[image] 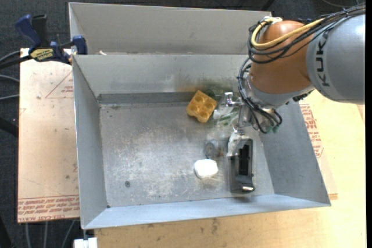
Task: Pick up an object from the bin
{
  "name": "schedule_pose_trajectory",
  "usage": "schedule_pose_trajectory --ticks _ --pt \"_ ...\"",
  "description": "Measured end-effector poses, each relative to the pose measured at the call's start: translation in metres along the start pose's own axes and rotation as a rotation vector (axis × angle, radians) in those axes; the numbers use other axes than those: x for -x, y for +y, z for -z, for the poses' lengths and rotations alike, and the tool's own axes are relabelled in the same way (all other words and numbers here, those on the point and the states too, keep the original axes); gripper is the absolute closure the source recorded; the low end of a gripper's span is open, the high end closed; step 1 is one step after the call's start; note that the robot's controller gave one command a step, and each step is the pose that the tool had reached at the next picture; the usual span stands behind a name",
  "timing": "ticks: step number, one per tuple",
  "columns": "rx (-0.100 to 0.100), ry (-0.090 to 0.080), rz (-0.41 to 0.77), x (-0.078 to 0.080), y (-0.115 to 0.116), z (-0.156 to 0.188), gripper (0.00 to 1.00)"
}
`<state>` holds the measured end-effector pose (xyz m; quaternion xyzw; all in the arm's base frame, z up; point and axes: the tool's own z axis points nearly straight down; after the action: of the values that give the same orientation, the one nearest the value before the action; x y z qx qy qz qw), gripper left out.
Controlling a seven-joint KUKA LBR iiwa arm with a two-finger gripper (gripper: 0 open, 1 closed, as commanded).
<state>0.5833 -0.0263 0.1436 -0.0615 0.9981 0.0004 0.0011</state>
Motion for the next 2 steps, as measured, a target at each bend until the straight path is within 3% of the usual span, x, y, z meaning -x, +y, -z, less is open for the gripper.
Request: schedule_pose_trajectory --ticks 1,2 --pt "0.002 -0.005 0.172 0.006 -0.004 -0.065 0.0" --pt "-0.002 -0.015 0.349 0.005 -0.015 -0.06 1.0"
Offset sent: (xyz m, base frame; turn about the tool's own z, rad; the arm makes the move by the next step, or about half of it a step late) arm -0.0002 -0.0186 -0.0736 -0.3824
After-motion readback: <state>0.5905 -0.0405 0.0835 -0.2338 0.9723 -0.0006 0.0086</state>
